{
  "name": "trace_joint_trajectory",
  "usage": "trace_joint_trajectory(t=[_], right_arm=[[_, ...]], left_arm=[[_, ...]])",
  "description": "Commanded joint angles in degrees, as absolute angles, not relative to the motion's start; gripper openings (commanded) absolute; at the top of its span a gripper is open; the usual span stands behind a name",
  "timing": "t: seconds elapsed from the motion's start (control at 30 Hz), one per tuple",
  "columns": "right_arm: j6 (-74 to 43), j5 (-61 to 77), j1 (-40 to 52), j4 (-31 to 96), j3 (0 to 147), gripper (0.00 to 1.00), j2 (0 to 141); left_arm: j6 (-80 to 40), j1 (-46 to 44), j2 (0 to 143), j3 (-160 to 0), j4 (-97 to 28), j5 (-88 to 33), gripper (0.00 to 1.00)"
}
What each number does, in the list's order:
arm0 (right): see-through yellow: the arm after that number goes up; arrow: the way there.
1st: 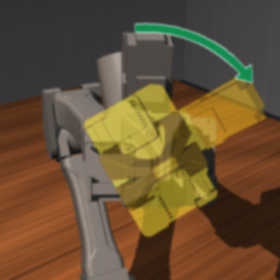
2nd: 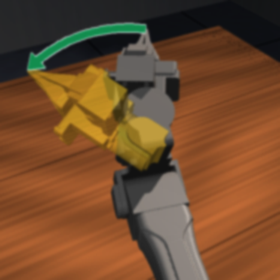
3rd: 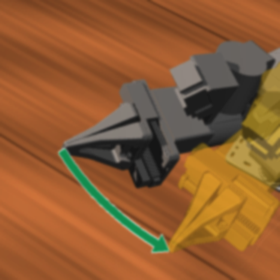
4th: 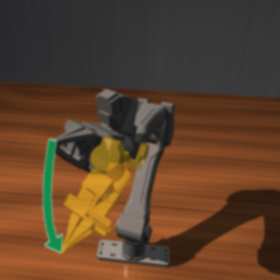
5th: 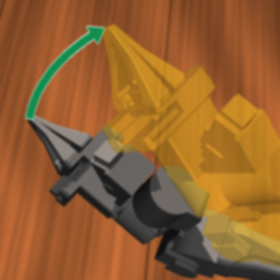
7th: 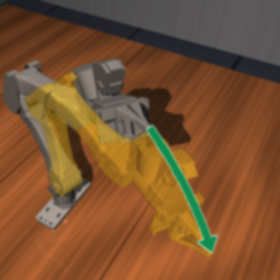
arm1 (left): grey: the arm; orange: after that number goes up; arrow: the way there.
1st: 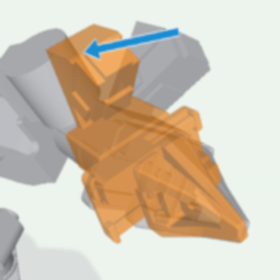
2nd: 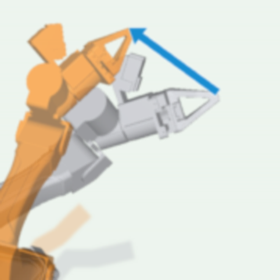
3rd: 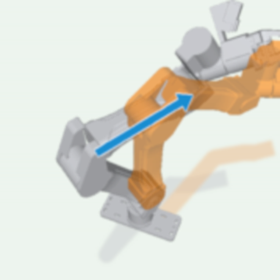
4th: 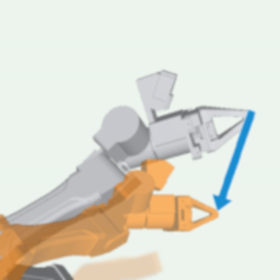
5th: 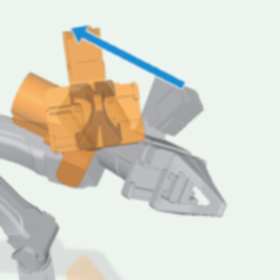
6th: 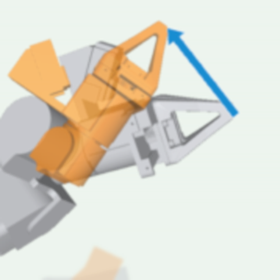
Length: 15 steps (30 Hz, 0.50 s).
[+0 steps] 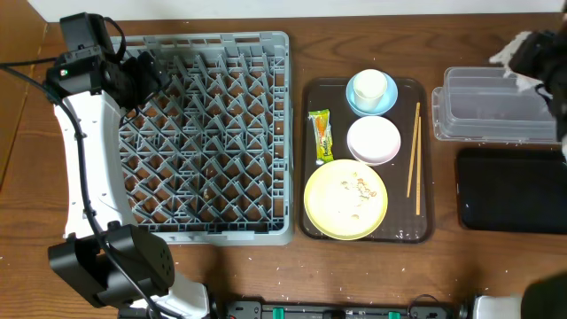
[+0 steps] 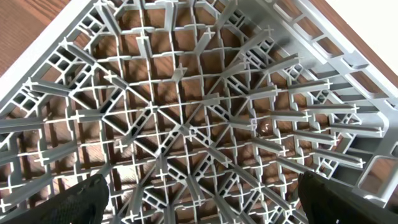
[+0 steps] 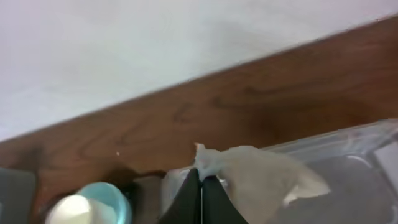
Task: Sort waste into correct bins and load items into the dishwasher
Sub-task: 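Lift the tissue and release it into the clear plastic bin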
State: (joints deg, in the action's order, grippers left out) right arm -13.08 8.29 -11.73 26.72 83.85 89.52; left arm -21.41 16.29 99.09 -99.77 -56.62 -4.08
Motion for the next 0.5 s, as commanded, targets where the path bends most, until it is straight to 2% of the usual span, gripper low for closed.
trace_joint_trajectory(t=[0.0,0.13,0.2,0.37,0.43,0.47], right_arm=[[-11.68,8.45,-11.99,25.93,84.55,0.2,96.47],[-11.79,8.51,-11.99,27.57,84.55,0.28,97.06],[-12.21,9.82,-11.99,28.49,84.58,0.36,95.98],[-12.14,21.78,-11.99,29.56,84.58,0.64,91.42],[-12.19,35.03,-11.44,28.42,84.58,0.85,89.58],[-12.23,40.21,-10.85,28.05,84.58,0.9,89.34]], left_arm=[[-21.74,16.38,97.73,-99.61,-56.77,-3.57,0.98],[-21.74,16.38,97.73,-99.61,-56.77,-3.57,0.98],[-21.74,16.38,97.73,-99.61,-56.77,-3.57,0.98],[-21.74,16.38,97.73,-99.61,-56.75,-3.57,0.98],[-21.74,16.38,97.73,-99.61,-56.77,-3.57,0.98],[-21.74,16.38,97.73,-99.61,-56.77,-3.57,0.98]])
